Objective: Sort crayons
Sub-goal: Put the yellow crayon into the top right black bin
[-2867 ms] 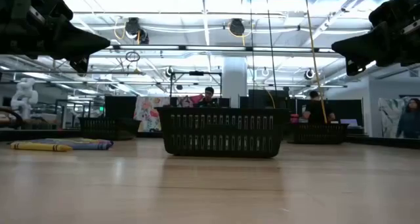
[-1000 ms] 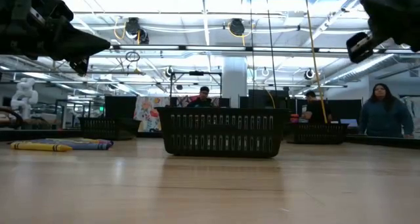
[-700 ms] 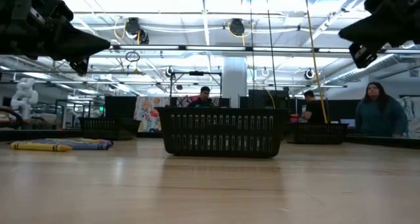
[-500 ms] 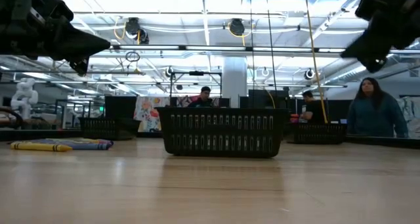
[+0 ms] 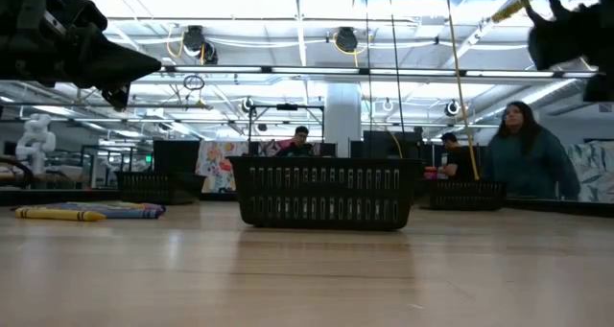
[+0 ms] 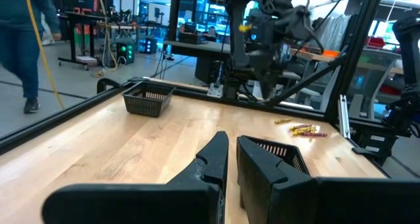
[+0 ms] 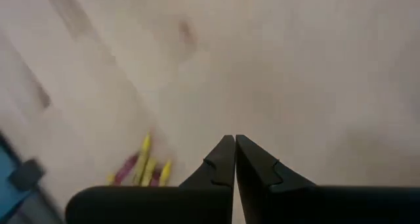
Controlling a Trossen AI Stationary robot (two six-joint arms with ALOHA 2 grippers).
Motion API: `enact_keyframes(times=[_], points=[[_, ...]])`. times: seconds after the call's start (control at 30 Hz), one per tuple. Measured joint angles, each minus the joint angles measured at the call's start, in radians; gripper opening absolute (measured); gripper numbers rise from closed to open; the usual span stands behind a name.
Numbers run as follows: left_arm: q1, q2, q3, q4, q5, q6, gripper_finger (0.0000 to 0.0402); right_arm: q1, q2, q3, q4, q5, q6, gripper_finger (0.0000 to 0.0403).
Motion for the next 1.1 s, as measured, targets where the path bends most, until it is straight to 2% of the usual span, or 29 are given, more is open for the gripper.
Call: enact_keyframes(times=[0.2, 0.4, 0.57, 0.83, 1.0, 1.1], points=[[0.000, 0.000, 0.000, 0.000, 0.000, 0.000, 0.0035, 0.071, 0.092, -0.020, 0.003, -0.066, 0.154, 0.0017], [0.000, 0.000, 0.000, 0.000, 0.000, 0.000, 0.0035, 0.131, 0.191, -0.041, 0.042, -0.141, 0.241, 0.0097], [0.000, 0.000, 0.000, 0.000, 0.000, 0.000, 0.0035, 0.182, 0.263, -0.040, 0.173, -0.135, 0.302, 0.0143], [0.000, 0.000, 0.000, 0.000, 0.000, 0.000, 0.0035, 0.278, 0.398, -0.041, 0.168, -0.193, 0.407, 0.0136], [0.000, 0.000, 0.000, 0.000, 0.000, 0.000, 0.0035, 0.294, 0.436, -0.036, 0.167, -0.194, 0.409, 0.0118], [0.000, 0.000, 0.000, -0.001, 0.000, 0.000, 0.0035, 0.294, 0.445, -0.036, 0.166, -0.191, 0.399, 0.0092]])
